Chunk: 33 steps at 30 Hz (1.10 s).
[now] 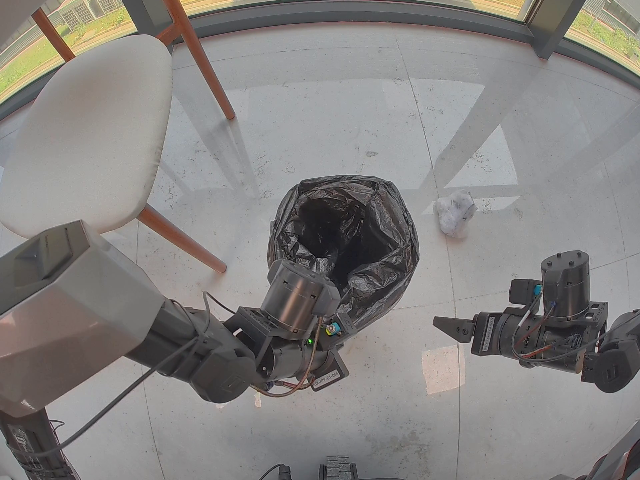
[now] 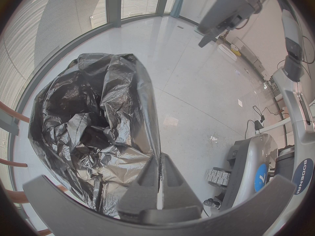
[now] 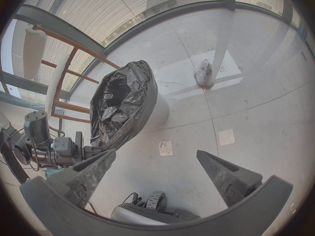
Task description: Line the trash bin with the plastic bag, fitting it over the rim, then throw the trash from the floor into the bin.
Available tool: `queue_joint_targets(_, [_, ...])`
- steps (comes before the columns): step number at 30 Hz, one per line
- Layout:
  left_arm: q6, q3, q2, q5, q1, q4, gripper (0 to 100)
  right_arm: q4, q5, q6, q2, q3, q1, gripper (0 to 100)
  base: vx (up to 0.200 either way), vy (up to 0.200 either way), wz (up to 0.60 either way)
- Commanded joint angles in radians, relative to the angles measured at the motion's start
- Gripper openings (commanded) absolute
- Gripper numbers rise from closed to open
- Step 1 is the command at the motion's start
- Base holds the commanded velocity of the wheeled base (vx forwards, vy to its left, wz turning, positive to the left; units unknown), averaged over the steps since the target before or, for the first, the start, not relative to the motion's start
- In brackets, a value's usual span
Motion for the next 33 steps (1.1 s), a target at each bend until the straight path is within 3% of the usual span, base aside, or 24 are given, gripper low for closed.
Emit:
queue_joint_targets(1, [0.001,0.013,-0.012,0.001,-0.015,-0.002,0,-0.001,-0.001,0.000,0.003,0.001,0.000,100,0.000,0.000,0.00])
queue_joint_targets(11, [-0.004,-0.027,-0.012,-0.001,-0.013,-0.002,0,-0.001,-0.001,0.000,0.002,0.001,0.000,100,0.000,0.000,0.00])
queue_joint_targets(14, [-0.001,-0.025,-0.010,0.002,-0.015,-0.005,0,-0.001,-0.002,0.000,0.002,0.001,0.000,100,-0.200,0.000,0.00])
queue_joint_targets(21, [-0.003,-0.017,0.029,0.001,-0.013,-0.152,0,-0.001,-0.002,0.000,0.002,0.002,0.000,100,0.000,0.000,0.00])
queue_joint_targets(27, [-0.001,-0.004,0.026,0.002,-0.010,-0.134,0,-0.001,-0.002,0.000,-0.001,0.007,0.000,100,0.000,0.000,0.00])
queue_joint_targets(28, [-0.001,-0.010,0.026,0.001,-0.012,-0.140,100,-0.001,-0.002,0.000,-0.001,0.007,0.000,100,0.000,0.000,0.00])
queue_joint_targets(33, [-0.001,-0.042,0.039,-0.001,-0.012,-0.169,100,-0.001,-0.004,0.000,-0.001,0.008,0.000,100,0.000,0.000,0.00])
